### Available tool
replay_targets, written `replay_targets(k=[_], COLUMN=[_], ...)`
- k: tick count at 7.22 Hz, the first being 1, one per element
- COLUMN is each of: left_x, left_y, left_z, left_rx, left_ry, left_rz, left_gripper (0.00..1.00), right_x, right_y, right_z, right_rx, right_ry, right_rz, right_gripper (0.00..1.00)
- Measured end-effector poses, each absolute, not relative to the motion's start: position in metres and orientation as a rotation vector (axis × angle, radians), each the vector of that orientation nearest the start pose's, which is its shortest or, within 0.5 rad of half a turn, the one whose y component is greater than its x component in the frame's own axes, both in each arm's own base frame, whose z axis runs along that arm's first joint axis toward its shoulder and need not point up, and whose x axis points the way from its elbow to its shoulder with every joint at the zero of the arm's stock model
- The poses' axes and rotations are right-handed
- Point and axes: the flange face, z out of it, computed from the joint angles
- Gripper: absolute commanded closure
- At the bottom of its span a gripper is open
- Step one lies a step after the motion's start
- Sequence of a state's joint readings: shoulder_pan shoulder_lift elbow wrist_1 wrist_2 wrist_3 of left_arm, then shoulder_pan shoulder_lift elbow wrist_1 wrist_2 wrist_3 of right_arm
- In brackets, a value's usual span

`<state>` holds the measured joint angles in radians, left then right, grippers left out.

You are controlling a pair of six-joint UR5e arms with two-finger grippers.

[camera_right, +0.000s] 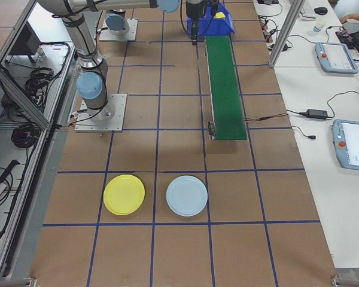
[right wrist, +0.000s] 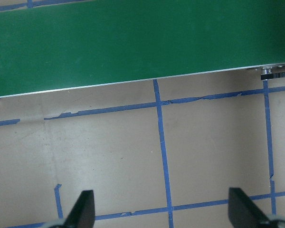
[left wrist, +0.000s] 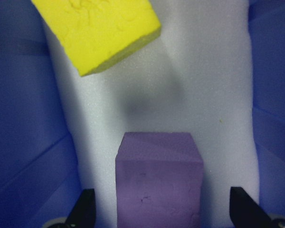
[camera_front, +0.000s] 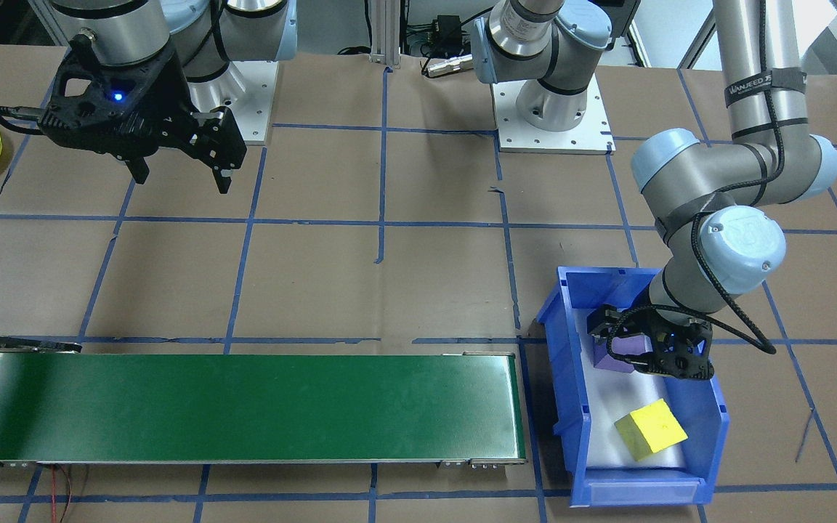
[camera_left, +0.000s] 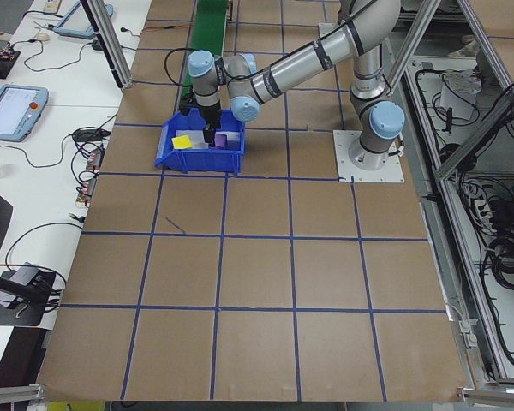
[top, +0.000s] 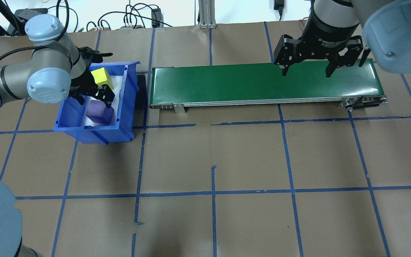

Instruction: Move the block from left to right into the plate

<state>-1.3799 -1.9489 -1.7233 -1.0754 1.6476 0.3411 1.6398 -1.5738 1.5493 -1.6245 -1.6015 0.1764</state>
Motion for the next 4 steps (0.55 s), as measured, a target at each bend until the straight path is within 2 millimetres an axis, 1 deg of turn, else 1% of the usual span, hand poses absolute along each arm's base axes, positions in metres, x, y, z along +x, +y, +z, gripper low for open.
replay_targets(k=[2,3,4], left_x=[-0.011,-0.011,-0.011], left_y=[-0.604,-0.602,-0.6], left_z=[0.247,0.243,0.239], left_rx=[0.233,0.234,0.234], left_ry=[3.066,3.067,3.069], left_rz=[0.09,0.099,0.113], left_gripper=[0.0,0.05,0.29], right_x=[0.164,0.164,0.164], right_y=[-0.488,-0.488,-0.488], right_z=[0.506,0.506,0.506], right_rx=[0.171,0.171,0.172], right_ry=[3.155,3.155,3.155], right_rz=[-0.129,-0.129,-0.129], right_gripper=[0.0,0.0,0.0])
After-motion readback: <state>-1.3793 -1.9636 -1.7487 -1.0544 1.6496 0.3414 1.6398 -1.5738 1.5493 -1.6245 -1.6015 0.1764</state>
